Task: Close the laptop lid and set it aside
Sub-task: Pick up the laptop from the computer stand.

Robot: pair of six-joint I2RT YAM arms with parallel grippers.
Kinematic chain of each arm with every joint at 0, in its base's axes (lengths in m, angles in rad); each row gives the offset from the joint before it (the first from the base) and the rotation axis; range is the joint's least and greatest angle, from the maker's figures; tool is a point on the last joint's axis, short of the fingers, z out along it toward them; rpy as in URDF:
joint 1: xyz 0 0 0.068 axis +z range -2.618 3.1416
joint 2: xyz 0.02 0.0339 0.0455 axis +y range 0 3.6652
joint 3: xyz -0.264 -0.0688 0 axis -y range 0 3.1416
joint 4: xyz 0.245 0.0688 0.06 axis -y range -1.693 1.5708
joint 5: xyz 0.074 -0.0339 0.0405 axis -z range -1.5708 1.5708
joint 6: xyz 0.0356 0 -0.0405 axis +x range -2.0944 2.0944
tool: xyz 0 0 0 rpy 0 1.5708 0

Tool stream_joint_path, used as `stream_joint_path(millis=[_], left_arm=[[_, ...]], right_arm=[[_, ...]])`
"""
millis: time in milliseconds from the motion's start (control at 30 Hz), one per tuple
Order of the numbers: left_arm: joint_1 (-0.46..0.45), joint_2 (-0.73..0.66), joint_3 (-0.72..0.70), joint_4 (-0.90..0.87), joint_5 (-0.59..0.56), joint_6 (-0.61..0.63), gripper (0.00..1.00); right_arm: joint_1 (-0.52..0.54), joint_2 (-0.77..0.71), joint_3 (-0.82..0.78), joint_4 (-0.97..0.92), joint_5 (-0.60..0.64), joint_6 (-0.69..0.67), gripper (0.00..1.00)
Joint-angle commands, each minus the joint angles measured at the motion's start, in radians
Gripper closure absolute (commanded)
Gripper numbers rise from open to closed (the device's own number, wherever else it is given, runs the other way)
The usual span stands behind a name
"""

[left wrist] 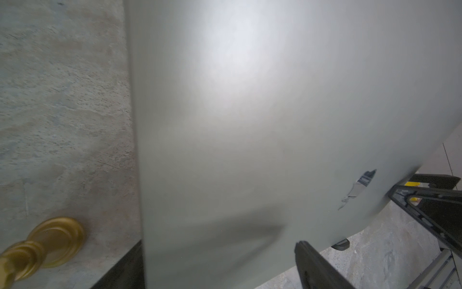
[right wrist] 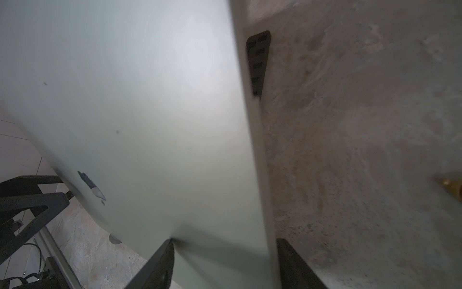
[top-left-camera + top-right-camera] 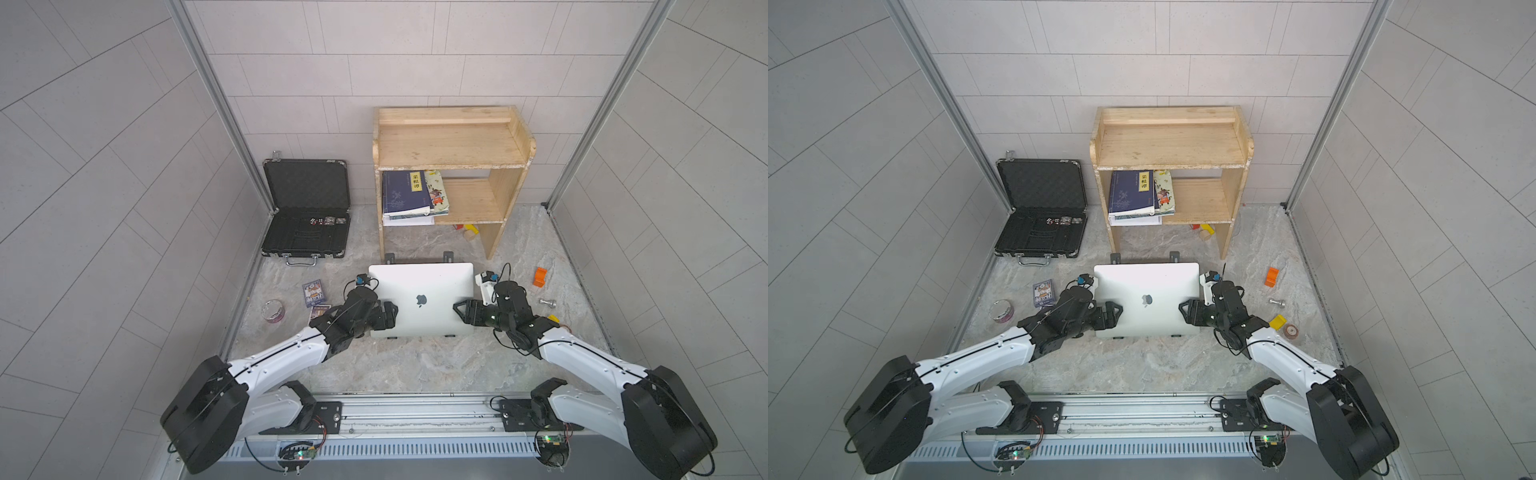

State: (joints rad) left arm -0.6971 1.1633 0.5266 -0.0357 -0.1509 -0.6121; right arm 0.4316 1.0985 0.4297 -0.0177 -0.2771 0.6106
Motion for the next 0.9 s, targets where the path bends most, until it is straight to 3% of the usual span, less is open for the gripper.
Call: stream_joint_path(millis=[0, 367, 867], left_arm=[[-0.038, -0.005, 0.083, 0.124, 0.099, 0.020, 0.12], [-0.038, 0.020, 0.107, 0.123, 0.086, 0.028, 0.12], [-0.047, -0.048, 0.127, 0.080, 0.087, 0.024, 0.12]], right_arm=[[0.018, -0.001, 0.056, 0.077, -0.076, 0.001, 0.34], [0.019, 0.018, 0.081, 0.080, -0.082, -0.003, 0.33], [0.021, -0.091, 0.087, 0.026, -0.115, 0.012, 0.37]])
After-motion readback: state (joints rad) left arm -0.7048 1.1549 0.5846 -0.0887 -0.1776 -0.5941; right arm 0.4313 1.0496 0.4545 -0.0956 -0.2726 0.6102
